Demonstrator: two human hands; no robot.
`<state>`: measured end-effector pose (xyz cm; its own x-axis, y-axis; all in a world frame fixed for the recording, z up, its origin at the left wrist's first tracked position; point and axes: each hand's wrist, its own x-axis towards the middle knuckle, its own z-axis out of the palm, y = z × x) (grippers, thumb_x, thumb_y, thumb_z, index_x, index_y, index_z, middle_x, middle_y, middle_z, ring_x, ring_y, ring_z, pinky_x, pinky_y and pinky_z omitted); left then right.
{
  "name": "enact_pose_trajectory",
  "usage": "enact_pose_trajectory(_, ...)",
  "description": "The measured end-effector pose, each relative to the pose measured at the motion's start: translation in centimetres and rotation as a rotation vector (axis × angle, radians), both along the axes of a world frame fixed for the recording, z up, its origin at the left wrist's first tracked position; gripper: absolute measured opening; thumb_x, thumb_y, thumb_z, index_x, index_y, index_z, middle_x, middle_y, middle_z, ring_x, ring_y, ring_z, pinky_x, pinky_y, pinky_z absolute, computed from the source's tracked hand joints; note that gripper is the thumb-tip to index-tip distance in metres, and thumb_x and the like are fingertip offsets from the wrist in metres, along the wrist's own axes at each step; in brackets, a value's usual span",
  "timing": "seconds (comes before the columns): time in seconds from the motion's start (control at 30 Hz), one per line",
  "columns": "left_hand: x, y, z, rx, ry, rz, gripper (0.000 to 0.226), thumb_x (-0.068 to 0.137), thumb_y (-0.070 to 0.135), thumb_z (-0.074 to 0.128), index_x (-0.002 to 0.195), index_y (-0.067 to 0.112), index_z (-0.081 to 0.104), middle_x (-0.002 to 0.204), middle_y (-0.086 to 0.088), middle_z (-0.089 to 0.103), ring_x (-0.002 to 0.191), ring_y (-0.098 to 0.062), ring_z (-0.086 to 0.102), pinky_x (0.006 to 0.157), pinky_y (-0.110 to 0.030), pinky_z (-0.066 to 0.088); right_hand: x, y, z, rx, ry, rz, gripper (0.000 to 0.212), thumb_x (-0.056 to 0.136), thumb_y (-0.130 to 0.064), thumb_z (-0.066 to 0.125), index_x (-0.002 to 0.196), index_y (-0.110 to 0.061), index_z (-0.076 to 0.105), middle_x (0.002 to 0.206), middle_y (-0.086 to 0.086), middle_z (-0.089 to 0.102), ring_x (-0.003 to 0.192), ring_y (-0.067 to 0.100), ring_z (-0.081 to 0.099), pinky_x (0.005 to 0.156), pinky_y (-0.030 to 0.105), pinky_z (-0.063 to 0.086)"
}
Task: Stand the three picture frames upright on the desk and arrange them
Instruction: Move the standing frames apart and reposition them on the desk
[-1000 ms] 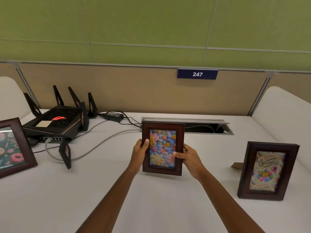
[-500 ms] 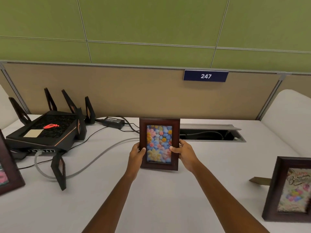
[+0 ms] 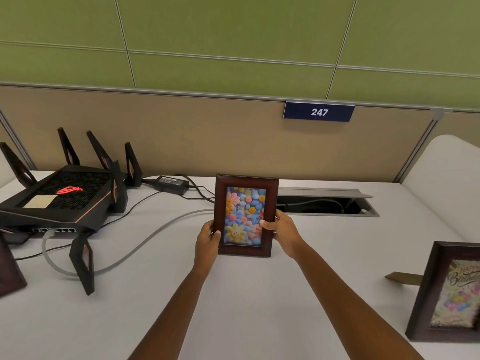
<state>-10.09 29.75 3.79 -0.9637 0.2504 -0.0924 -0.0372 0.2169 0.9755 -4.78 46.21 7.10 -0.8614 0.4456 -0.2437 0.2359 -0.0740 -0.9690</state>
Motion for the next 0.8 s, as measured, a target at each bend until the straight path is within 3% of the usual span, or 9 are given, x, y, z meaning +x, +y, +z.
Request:
enact_pose_trajectory(0.17, 1.0, -0.3, -0.9, -0.088, -0.012, -0.007, 0.038, 0.095, 0.013, 0.041, 0.132, 0.004, 0.037, 0.135, -0.017, 0.049, 0.122, -0.033, 0.049, 0.101, -0.046, 0.046, 0.9, -0.6, 0.0, 0.09, -0.014, -0.003, 0.042, 0.089, -0.013, 0.053, 0.128, -0.006, 0.039, 0.134, 0.016, 0.05, 0.118, 0.032, 0.053, 0.094, 0.041, 0.047)
enact_pose_trajectory(0.27, 2.1, -0.2, -1.3, -0.105, -0.03, 0.041, 0.047, 0.094, 0.013, 0.044, 0.138, 0.005, 0.028, 0.143, -0.019, 0.039, 0.129, -0.034, 0.043, 0.103, -0.044, 0.041, 2.3, -1.2, -0.8, 0.154, -0.017, 0.025, 0.048, 0.088, -0.014, 0.055, 0.131, -0.007, 0.034, 0.137, 0.017, 0.046, 0.12, 0.031, 0.051, 0.093, 0.038, 0.047)
enact_pose_trajectory(0.43, 5.6, -0.3, -2.1, -0.205, 0.061, 0.202, 0.058, 0.091, 0.006, 0.047, 0.142, 0.003, 0.019, 0.15, -0.018, 0.027, 0.136, -0.033, 0.032, 0.108, -0.042, 0.034, 5.7, -1.6, -2.7, 0.267, -0.099, 0.008, 0.063, 0.086, -0.019, 0.059, 0.138, -0.012, 0.025, 0.147, 0.018, 0.032, 0.132, 0.034, 0.036, 0.105, 0.043, 0.037)
enact_pose_trajectory(0.7, 12.3, 1.3, -3.3, -0.4, 0.156, 0.131, 0.061, 0.093, 0.017, 0.044, 0.144, 0.006, 0.012, 0.155, -0.015, 0.014, 0.143, -0.029, 0.017, 0.115, -0.038, 0.02, 11.6, -1.6, -4.4, 0.619, -0.165, 0.128, 0.052, 0.089, -0.021, 0.053, 0.135, -0.013, 0.032, 0.146, 0.009, 0.034, 0.132, 0.021, 0.036, 0.109, 0.029, 0.029)
enact_pose_trajectory(0.8, 14.4, 2.8, -2.7, -0.373, 0.141, 0.063, 0.06, 0.095, 0.02, 0.041, 0.144, 0.008, 0.01, 0.156, -0.014, 0.01, 0.144, -0.027, 0.013, 0.116, -0.038, 0.017, 13.8, -1.3, -3.9, 0.724, -0.146, 0.145, 0.049, 0.091, -0.024, 0.05, 0.136, -0.015, 0.032, 0.148, 0.005, 0.033, 0.134, 0.019, 0.033, 0.11, 0.026, 0.026)
